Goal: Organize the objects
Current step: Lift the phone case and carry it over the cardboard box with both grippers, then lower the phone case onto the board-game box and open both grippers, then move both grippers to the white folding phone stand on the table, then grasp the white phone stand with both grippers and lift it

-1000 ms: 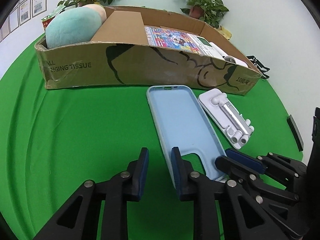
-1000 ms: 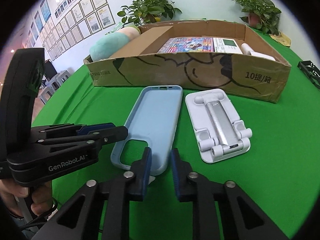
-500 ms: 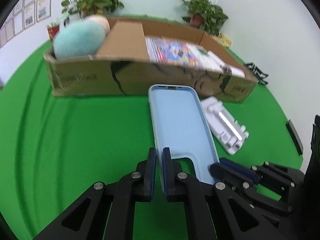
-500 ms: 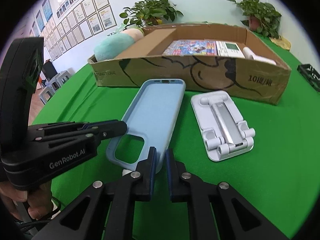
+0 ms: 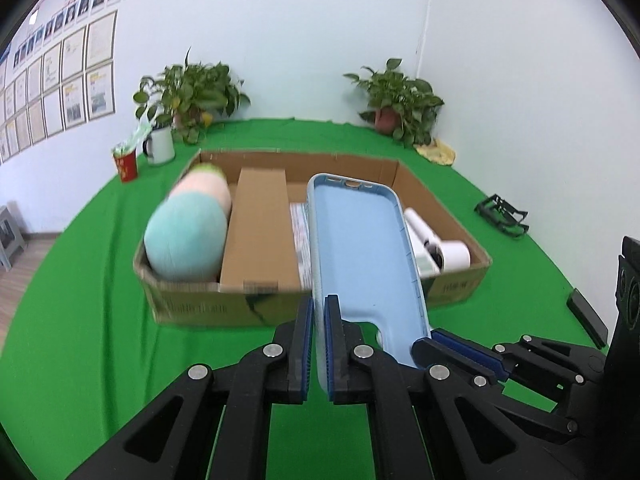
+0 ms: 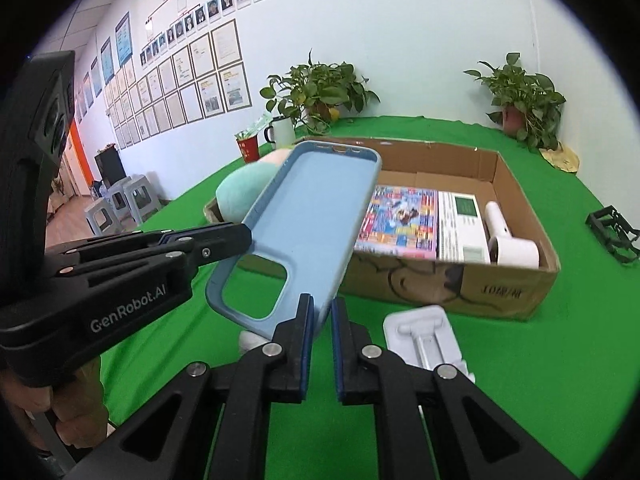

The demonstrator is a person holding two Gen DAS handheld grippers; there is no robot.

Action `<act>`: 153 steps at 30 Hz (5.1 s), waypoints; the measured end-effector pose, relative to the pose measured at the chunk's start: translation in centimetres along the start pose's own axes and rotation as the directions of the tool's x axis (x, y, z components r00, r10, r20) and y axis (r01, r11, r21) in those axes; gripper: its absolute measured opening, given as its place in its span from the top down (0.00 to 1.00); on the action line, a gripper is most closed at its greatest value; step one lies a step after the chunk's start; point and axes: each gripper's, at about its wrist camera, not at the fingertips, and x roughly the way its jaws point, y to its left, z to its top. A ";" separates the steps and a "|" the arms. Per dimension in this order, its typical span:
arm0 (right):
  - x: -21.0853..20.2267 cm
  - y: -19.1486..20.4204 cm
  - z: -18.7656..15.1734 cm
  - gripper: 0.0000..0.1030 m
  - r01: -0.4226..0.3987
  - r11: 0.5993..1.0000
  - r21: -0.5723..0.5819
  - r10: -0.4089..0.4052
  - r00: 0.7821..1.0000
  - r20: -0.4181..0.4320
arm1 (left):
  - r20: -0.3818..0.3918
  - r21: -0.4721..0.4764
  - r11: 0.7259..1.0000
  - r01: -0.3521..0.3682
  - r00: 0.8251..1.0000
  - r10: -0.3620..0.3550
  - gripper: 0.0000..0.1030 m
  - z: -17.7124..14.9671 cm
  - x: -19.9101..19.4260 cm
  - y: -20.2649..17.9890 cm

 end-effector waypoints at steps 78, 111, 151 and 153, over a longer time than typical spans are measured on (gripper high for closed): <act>12.7 -9.2 7.4 0.15 0.012 0.999 0.031 -0.007 0.989 -0.146 | -0.058 0.061 0.997 -0.057 0.996 0.061 0.13 9.8 15.2 3.6; -3.1 -6.5 -2.0 0.14 0.175 0.984 -0.043 -0.169 0.978 0.123 | 0.165 0.033 0.989 -0.146 0.976 0.139 0.00 0.6 0.2 -4.3; 2.6 -5.8 -8.7 0.36 -0.051 0.988 0.147 0.088 0.961 -0.261 | -0.312 -0.292 0.887 0.358 0.841 -0.442 0.17 -7.2 12.0 -1.2; 2.6 -5.8 -8.7 0.36 -0.063 0.981 0.181 0.110 0.959 -0.260 | -0.319 -0.286 0.889 0.357 0.839 -0.440 0.21 -7.3 11.8 -1.3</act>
